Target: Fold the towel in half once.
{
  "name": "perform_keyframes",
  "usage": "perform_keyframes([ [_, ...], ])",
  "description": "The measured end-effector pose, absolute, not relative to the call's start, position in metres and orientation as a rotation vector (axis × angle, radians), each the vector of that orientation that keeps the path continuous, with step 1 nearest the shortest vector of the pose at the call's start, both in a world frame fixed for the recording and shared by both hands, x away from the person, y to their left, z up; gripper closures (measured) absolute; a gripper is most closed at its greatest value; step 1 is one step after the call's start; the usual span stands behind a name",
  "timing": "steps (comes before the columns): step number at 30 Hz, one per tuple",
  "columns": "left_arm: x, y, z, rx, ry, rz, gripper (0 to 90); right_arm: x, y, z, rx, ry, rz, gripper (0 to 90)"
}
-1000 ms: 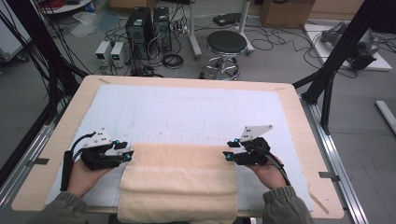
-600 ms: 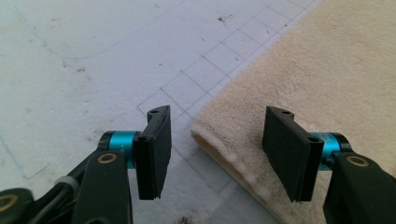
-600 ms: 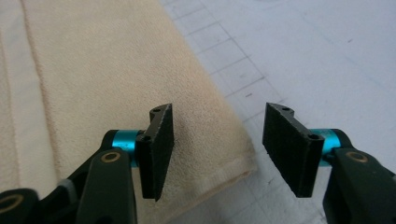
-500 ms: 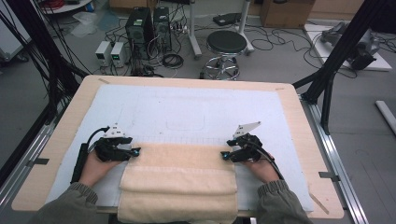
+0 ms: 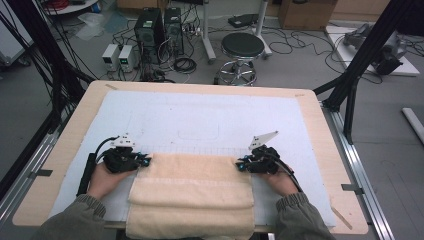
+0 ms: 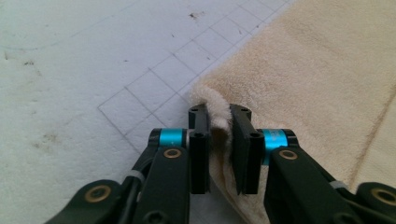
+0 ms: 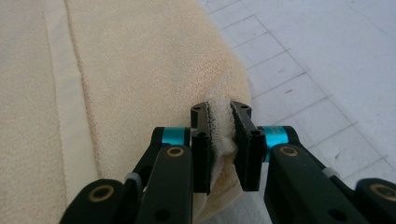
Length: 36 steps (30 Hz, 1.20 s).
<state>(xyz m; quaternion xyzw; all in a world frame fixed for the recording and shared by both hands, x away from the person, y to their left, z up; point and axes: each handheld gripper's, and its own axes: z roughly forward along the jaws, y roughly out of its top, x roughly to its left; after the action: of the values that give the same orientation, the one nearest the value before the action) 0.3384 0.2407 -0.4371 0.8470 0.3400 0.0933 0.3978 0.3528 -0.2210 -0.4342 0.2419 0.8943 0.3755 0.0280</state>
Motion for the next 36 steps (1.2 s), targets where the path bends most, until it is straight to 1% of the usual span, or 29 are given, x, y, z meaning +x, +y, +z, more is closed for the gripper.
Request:
perform_keyframes([
  [4,0.343,0.242,-0.434,2.115,0.889,0.272,81.4,0.356,-0.222,-0.431,0.754,2.749,1.162,81.8],
  [5,0.345,0.241,-0.432,2.13,0.894,0.275,81.5,0.357,-0.222,-0.428,0.753,2.742,1.156,82.1],
  [8,0.352,0.235,-0.424,2.126,0.901,0.331,81.9,0.363,-0.218,-0.419,0.73,2.734,1.13,83.2],
  [11,0.365,0.229,-0.414,2.104,0.916,0.336,82.1,0.372,-0.218,-0.408,0.731,2.688,1.135,84.5],
  [15,0.38,0.223,-0.405,2.121,0.934,0.361,82.3,0.387,-0.22,-0.395,0.759,2.659,1.118,84.9],
  [18,0.388,0.223,-0.399,2.093,0.958,0.381,82.6,0.396,-0.222,-0.39,0.77,2.63,1.131,85.0],
  [21,0.396,0.223,-0.393,2.104,0.976,0.387,83.1,0.404,-0.222,-0.387,0.777,2.633,1.098,85.2],
  [28,0.405,0.223,-0.376,2.049,0.982,0.458,83.5,0.411,-0.22,-0.38,0.764,2.615,1.052,85.6],
  [36,0.415,0.218,-0.351,2.018,0.964,0.521,83.5,0.416,-0.224,-0.357,0.775,2.55,1.059,85.8],
])
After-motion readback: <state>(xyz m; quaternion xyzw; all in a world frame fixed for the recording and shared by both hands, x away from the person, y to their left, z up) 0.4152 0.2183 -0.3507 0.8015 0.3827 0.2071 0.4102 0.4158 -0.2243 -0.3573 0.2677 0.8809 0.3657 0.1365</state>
